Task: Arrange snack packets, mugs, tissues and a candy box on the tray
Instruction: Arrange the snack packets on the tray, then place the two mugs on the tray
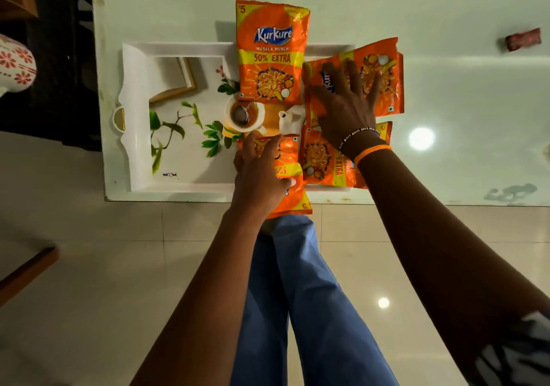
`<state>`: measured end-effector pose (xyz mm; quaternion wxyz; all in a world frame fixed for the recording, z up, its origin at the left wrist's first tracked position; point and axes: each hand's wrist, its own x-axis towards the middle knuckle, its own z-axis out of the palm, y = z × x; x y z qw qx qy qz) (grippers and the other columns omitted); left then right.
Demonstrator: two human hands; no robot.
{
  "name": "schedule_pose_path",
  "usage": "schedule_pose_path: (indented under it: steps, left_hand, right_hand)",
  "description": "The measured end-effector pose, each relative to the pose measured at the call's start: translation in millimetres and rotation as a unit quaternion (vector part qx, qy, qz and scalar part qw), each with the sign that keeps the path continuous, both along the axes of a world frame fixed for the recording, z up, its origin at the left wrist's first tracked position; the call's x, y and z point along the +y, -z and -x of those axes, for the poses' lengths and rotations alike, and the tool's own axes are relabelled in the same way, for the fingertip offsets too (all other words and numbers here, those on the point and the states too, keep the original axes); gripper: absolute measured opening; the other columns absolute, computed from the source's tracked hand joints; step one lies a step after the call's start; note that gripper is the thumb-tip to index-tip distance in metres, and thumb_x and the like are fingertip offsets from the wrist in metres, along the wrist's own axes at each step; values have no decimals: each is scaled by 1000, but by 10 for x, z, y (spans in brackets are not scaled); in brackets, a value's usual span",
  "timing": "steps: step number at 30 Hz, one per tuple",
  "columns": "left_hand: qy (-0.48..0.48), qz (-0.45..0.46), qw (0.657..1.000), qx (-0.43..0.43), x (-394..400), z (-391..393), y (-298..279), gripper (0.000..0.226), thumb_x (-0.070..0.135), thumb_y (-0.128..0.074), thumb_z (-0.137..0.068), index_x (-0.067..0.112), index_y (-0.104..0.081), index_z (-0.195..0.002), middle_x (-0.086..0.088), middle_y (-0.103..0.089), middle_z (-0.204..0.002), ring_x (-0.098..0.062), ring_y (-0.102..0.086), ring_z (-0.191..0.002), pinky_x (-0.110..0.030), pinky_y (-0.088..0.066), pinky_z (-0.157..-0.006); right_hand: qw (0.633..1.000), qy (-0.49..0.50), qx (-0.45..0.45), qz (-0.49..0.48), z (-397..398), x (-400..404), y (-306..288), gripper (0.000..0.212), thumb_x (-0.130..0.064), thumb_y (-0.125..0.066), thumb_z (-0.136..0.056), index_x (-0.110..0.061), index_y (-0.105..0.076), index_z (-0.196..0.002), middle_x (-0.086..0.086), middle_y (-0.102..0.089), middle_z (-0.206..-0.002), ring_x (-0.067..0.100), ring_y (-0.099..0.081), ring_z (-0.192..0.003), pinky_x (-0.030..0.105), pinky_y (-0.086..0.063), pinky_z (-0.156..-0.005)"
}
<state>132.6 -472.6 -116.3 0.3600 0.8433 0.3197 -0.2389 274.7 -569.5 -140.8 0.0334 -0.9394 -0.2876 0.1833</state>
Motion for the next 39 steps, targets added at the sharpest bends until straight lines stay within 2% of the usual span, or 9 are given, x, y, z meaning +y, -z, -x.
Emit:
schedule_pose_path:
  steps: [3, 11, 17, 21, 26, 29, 32, 35, 39]
  left_hand:
    - [10, 2, 1000, 14, -22, -28, 13, 79, 25, -69, -79, 33, -24, -143, -7, -5, -157, -36, -5, -142, -52, -25, -111]
    - [24, -10, 1000, 10, -37, -76, 32, 76, 29, -67, -80, 30, -24, -143, -6, -11, -156, -34, -3, -143, -52, -21, -114]
    - [-3, -17, 1000, 5, 28, -150, -36, 68, 33, -58, -85, 24, -25, -144, -6, -16, -155, -33, -7, -144, -50, -16, -114]
    - [-68, -5, 996, -59, 182, -232, -114, 63, 26, -59, -86, 19, -30, -141, -9, -23, -154, -29, -15, -142, -46, -18, -116]
    - [-193, -9, 966, -174, 560, -117, -251, 51, 7, -61, -80, 12, -48, -129, -11, -50, -131, -26, -42, -125, -34, -30, -105]
    - [-261, 0, 947, -188, 856, 81, -325, 46, 7, -60, -83, 14, -50, -127, -10, -51, -130, -22, -45, -122, -24, -33, -100]
    - [-339, 16, 917, -209, 1171, 302, -421, 42, 6, -58, -85, 14, -51, -125, -8, -51, -127, -18, -50, -116, -22, -39, -96]
    - [-400, 31, 886, -231, 1541, 526, -525, 39, 4, -57, -86, 15, -52, -123, -6, -53, -127, -15, -51, -114, -20, -47, -91]
    - [-428, 13, 868, -252, 2179, 868, -623, 32, 3, -54, -87, 17, -57, -115, -5, -56, -124, -8, -56, -107, -2, -44, -79]
  right_hand:
    - [999, 16, -32, 13, -47, -15, 73, 43, -28, -47, -92, -31, -40, -134, 6, -24, -155, 39, -8, -144, 64, 3, -112]
    - [999, 31, -26, 1, 7, 29, 21, 51, -20, -48, -88, -30, -36, -137, 7, -23, -155, 40, -6, -144, 64, 4, -111]
    - [999, 13, 18, -35, 144, 178, -200, 47, -18, -56, -85, -24, -46, -131, 6, -29, -152, 38, -7, -144, 62, 3, -112]
    - [998, -15, 41, -55, 218, 353, -371, 42, -17, -52, -87, -21, -47, -129, 5, -40, -145, 34, -14, -143, 58, -9, -116]
    - [989, -64, 62, -122, 365, 731, -551, 35, -17, -50, -88, -13, -54, -122, 8, -54, -131, 33, -32, -133, 45, -30, -109]
    - [979, -75, 93, -166, 501, 1083, -632, 31, -15, -53, -87, -10, -58, -117, 11, -59, -122, 32, -41, -124, 42, -37, -101]
    - [970, -83, 117, -196, 680, 1480, -693, 29, -14, -56, -87, -10, -58, -116, 12, -58, -119, 32, -47, -114, 36, -38, -96]
    - [956, -65, 145, -247, 886, 1928, -766, 28, -12, -56, -86, -10, -59, -114, 13, -57, -117, 30, -56, -104, 42, -48, -88]
    - [936, -42, 187, -294, 1220, 2612, -846, 22, -11, -56, -86, -11, -61, -108, 9, -59, -109, 21, -62, -76, 41, -55, -73]
